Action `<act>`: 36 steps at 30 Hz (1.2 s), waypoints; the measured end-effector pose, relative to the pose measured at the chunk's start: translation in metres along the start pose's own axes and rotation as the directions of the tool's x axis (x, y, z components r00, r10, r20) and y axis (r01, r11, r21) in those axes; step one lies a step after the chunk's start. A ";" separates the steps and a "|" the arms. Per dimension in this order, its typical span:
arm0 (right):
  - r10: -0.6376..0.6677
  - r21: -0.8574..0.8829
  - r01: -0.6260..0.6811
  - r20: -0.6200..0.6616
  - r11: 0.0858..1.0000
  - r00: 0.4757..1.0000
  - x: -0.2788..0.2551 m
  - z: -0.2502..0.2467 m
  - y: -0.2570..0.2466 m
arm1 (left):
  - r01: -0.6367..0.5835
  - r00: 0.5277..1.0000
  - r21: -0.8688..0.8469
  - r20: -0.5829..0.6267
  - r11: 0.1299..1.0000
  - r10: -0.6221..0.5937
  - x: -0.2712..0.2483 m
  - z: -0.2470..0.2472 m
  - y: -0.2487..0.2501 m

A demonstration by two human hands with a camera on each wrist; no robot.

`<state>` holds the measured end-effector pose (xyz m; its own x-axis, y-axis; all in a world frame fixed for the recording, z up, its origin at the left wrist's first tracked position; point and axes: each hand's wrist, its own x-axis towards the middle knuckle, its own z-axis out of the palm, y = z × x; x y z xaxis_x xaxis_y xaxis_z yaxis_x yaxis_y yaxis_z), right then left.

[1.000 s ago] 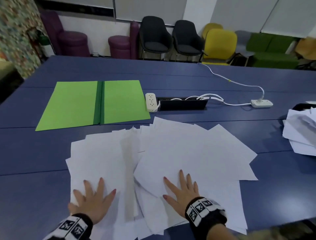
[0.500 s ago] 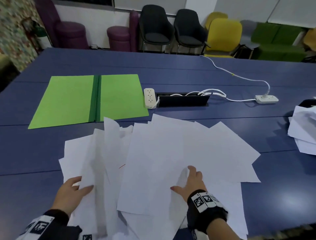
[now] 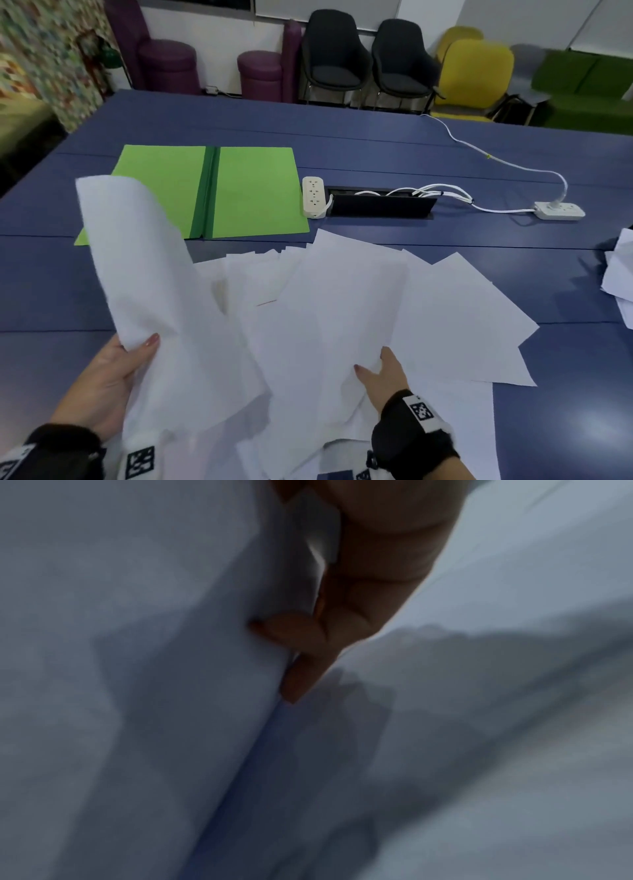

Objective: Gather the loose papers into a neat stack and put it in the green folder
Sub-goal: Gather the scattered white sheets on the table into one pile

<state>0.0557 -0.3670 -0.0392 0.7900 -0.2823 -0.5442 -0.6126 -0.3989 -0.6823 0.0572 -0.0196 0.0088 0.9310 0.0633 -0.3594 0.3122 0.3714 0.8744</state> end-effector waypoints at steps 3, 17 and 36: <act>0.021 0.096 -0.024 0.035 0.995 0.999 -0.007 0.013 0.006 | 0.073 0.997 -0.027 0.026 0.997 -0.072 -0.008 0.020 -0.006; -0.002 0.272 -0.046 0.175 0.961 0.985 -0.005 0.021 0.020 | 0.187 0.977 0.570 -0.190 0.800 -0.093 0.024 0.048 -0.041; -0.143 -0.321 0.231 0.275 0.919 0.951 0.012 -0.021 -0.002 | 0.185 0.961 0.643 -0.277 0.743 0.000 0.027 0.048 -0.044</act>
<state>0.0673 -0.3877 -0.0345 0.8318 0.0284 -0.5544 -0.3727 -0.7115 -0.5956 0.0772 -0.0784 -0.0236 0.8423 0.3173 -0.4357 0.5261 -0.3078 0.7928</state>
